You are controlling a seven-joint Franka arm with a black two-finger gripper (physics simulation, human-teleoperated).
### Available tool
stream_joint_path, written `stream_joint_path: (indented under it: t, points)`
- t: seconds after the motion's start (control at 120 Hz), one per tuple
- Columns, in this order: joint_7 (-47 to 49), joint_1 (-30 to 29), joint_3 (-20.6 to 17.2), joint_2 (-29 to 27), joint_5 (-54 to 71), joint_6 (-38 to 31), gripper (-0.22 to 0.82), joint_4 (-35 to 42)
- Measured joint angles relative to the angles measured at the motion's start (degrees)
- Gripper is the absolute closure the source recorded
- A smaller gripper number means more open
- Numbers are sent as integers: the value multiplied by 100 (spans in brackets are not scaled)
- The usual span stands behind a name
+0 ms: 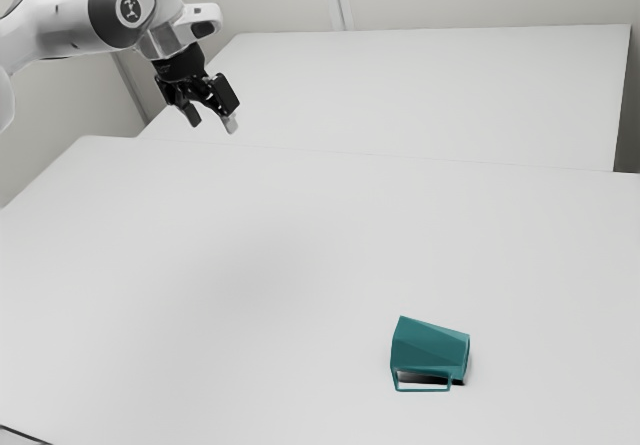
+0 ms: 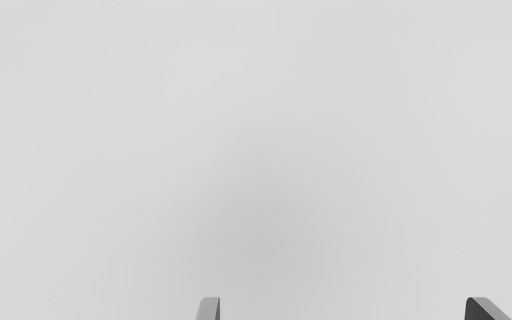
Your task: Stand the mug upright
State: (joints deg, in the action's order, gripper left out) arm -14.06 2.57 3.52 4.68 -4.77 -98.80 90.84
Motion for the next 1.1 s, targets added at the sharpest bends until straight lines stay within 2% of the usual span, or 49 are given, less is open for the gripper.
stream_joint_path:
  t: [0.308, 0.558, 0.733, 0.85, 1.1]
  points:
    - [-109, -8, -12, -100, -31, -27, 0, 159]
    - [-145, -116, -191, -552, -1220, -300, 0, 1384]
    - [-166, -15, -452, -1166, -2113, -1056, 0, 2855]
    - [-172, 62, -785, -1276, -2701, -1788, 0, 3570]
    - [-223, 58, -1328, -1288, -3296, -2678, 0, 4287]
